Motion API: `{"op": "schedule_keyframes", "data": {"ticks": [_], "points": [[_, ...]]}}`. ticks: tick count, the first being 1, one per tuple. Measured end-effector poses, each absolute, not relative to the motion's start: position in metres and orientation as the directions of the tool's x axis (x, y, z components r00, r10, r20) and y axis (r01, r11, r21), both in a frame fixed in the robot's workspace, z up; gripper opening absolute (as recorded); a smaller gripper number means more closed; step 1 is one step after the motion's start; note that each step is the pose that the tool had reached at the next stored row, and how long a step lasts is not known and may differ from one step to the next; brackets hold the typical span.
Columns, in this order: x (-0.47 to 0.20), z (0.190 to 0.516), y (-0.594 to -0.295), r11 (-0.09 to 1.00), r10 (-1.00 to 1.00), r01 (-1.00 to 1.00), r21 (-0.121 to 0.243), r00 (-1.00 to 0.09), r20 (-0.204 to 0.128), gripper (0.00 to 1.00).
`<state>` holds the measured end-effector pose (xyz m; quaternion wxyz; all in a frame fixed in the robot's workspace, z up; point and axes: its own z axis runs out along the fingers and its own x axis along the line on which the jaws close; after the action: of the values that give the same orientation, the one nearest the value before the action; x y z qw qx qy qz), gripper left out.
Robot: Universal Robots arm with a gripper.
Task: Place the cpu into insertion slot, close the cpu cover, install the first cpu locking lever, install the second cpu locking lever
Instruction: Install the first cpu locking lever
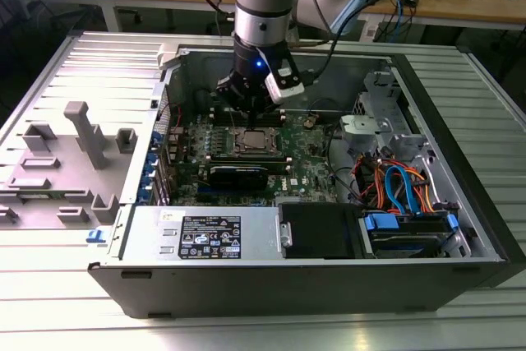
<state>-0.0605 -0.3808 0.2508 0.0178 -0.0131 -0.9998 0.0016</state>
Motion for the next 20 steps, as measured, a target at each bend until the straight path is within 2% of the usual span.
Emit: {"op": "schedule_keyframes", "data": {"ticks": [6, 17, 20], "points": [[-0.064, 0.262, -0.381, 1.000, 0.023, 0.023, 0.007, -0.999, 0.036, 0.11], [-0.083, 0.263, -0.381, 1.000, -0.011, -0.011, 0.008, -0.999, 0.036, 0.11], [-0.089, 0.262, -0.381, 1.000, -0.016, -0.016, 0.008, -1.000, 0.025, 0.11]]}}
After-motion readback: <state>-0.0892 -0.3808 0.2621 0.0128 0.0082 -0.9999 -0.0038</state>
